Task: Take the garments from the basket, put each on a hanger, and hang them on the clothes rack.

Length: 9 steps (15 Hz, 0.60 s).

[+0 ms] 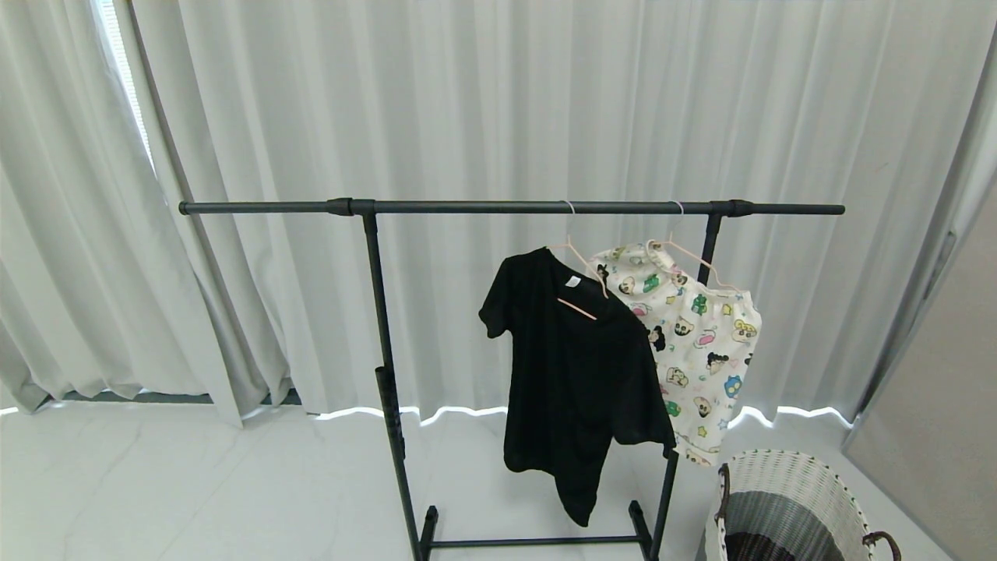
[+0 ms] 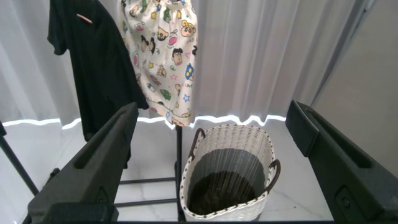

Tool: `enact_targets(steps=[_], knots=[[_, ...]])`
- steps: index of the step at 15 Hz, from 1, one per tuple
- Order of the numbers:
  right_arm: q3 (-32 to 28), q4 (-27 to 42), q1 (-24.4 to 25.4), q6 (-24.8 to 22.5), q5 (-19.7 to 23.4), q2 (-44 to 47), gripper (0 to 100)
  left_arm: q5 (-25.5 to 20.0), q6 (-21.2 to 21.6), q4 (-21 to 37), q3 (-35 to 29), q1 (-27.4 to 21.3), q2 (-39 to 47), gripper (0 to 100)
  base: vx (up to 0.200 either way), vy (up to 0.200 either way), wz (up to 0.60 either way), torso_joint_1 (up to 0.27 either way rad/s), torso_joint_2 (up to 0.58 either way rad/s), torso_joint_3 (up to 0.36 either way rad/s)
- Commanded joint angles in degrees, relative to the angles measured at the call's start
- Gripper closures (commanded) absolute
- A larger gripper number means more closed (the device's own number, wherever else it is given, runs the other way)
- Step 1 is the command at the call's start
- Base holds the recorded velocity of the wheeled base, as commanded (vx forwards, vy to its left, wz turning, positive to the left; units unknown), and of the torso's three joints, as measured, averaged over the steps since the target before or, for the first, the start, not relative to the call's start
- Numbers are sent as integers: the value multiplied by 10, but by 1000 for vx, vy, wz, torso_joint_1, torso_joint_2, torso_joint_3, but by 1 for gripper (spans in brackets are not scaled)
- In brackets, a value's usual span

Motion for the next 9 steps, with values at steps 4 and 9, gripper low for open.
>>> enact_targets(steps=[4,9], knots=[[0,0,0,0,0,0,0,0,0,0,0,0,0,0,0,0,0,0,0,0],[0,0,0,-1,0,0,0,0,0,0,0,0,0,0,0,0,0,0,0,0]])
